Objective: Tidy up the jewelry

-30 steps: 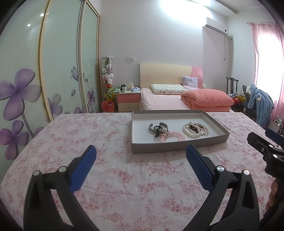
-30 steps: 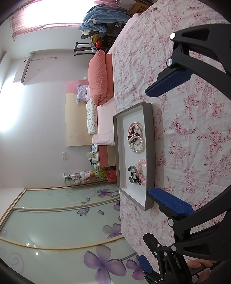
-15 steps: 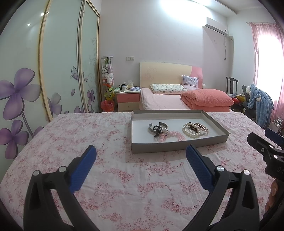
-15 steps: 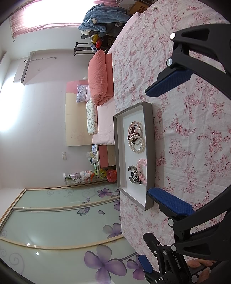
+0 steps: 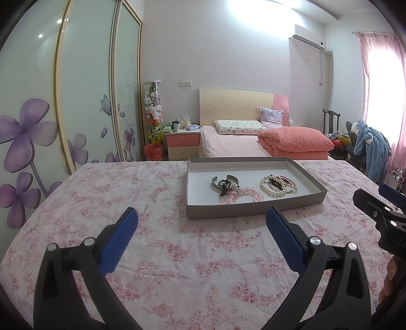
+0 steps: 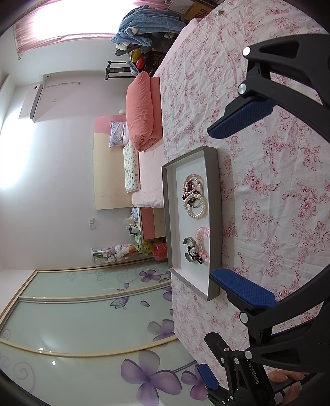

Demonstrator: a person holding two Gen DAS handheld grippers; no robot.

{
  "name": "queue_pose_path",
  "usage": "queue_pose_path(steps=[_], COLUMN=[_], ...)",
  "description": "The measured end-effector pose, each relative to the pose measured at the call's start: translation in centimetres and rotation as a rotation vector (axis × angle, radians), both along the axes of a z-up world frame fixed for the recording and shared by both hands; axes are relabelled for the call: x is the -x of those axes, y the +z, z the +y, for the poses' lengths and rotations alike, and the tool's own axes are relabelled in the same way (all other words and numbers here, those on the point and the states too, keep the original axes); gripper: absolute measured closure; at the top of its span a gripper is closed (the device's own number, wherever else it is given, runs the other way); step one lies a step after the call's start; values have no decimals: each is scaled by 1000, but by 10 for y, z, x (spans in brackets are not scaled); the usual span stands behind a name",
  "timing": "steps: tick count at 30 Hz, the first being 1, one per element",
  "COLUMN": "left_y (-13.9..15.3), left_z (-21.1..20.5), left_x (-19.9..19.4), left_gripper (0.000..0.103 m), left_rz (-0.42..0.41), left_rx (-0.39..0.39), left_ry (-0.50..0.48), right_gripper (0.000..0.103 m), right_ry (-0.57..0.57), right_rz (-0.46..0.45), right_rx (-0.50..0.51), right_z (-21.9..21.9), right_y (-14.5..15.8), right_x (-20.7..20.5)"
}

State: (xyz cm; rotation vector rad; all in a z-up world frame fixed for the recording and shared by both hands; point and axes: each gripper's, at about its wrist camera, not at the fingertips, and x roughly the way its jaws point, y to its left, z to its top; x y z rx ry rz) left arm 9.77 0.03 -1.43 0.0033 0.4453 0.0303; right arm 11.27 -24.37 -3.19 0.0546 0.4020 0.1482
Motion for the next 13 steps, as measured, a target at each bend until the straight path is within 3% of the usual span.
queue_pose_path(steps=[13], left_y=[-1], left_z=[-2], left_x=[-1], left_gripper=[4], left_rz=[18], left_rx=[10], left_ry=[0], right_gripper=[2], right_ry=[0], right_rz=[4], right_rx=[-1], right_z=[1], right_y=[0], right_x=[-1])
